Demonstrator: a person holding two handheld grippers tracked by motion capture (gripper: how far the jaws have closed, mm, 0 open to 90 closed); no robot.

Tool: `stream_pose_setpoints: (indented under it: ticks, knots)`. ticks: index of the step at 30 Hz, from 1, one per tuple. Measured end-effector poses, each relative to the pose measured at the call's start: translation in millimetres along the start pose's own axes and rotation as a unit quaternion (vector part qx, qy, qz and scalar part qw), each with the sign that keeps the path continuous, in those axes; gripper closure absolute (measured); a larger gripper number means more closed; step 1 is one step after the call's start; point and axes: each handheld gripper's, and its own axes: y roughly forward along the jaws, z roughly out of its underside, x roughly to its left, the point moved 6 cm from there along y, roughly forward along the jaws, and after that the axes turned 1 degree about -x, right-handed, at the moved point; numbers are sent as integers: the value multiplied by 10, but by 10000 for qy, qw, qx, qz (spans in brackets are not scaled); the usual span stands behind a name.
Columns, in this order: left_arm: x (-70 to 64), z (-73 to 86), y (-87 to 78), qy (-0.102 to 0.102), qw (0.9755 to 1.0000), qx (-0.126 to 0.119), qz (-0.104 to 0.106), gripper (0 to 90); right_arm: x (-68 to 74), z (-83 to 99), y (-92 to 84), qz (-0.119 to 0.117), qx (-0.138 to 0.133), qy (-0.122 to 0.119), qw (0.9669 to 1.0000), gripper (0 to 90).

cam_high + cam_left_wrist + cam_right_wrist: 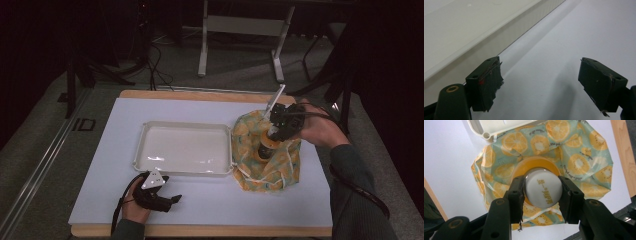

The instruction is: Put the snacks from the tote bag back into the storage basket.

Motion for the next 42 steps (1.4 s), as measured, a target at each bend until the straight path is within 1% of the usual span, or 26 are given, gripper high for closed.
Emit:
stream_pose_setpoints:
  ticks: [5,10,19,23,24,28,31,40,42]
  knots:
    - [1,0,-2,8,10000,-1,-10,190,-17,-25,-59,36,-38,15,10000,589]
    - [1,0,-3,23,10000,-5,-24,190,-38,-50,-126,123,-105,56,9999,589]
    - [-7,1,1,28,10000,0,-36,190,-63,-100,-218,221,-178,31,9996,589]
    - [-8,1,2,32,10000,1,-39,190,-77,-115,-246,301,-214,19,9993,589]
    - [-9,1,2,36,10000,5,-42,190,-78,-118,-254,324,-229,51,9992,589]
    - [-13,2,8,62,10000,21,-50,190,-89,-133,-273,408,-269,40,9988,589]
    - [-13,2,8,65,10000,30,-55,190,-90,-148,-279,441,-326,78,9985,589]
    - [-13,3,10,65,10000,41,-52,190,-74,-217,-293,526,-412,18,9978,589]
    - [-14,3,10,66,10000,41,-55,190,-75,-230,-295,551,-430,-32,9975,589]
